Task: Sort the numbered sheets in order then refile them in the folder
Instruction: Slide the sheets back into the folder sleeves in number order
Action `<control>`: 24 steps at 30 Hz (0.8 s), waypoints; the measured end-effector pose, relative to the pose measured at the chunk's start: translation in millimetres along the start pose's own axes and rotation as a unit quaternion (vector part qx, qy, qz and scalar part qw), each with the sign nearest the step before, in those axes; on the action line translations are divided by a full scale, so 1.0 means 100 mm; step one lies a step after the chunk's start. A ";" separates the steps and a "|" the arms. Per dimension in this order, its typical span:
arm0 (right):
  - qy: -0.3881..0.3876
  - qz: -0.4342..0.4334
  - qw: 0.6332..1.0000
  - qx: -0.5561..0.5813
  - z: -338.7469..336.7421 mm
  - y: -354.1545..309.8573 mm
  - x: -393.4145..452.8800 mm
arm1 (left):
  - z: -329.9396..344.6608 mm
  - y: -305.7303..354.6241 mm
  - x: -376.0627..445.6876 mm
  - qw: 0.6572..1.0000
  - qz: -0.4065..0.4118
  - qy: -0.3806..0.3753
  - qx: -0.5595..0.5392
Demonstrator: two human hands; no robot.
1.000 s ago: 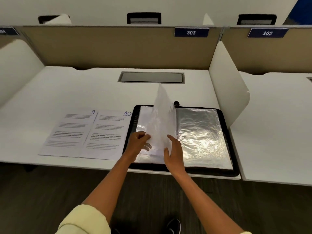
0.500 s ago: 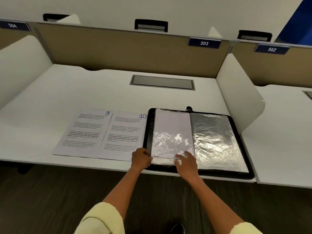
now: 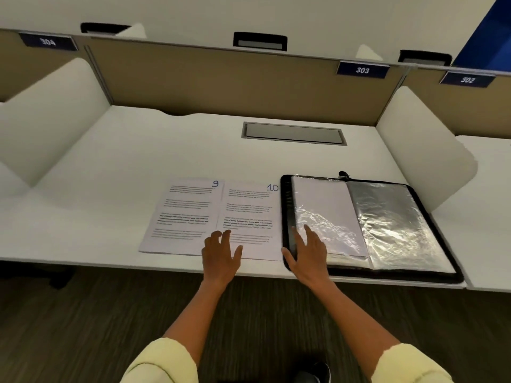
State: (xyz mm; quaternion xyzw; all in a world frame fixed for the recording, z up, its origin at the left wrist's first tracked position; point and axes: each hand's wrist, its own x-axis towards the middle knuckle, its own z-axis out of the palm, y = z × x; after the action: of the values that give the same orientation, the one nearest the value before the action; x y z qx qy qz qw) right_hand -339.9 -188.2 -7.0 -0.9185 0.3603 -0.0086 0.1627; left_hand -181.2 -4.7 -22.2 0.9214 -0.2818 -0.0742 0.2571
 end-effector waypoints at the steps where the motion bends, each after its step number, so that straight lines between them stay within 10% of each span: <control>1: -0.004 -0.014 1.000 -0.004 0.05 -0.16 0.01 | -0.06 -0.15 0.00 1.000 0.002 0.005 0.012; 24: -0.096 -0.128 0.987 -0.017 0.84 -1.96 1.16 | -0.52 -1.82 0.86 0.994 -0.029 0.009 0.103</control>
State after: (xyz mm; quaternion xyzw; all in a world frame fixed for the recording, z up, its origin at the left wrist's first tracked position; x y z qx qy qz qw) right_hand -114.0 -105.9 -39.0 -0.9563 0.2224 0.0652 0.1784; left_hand -7.9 99.0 -70.7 0.9512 -0.2591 -0.0436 0.1617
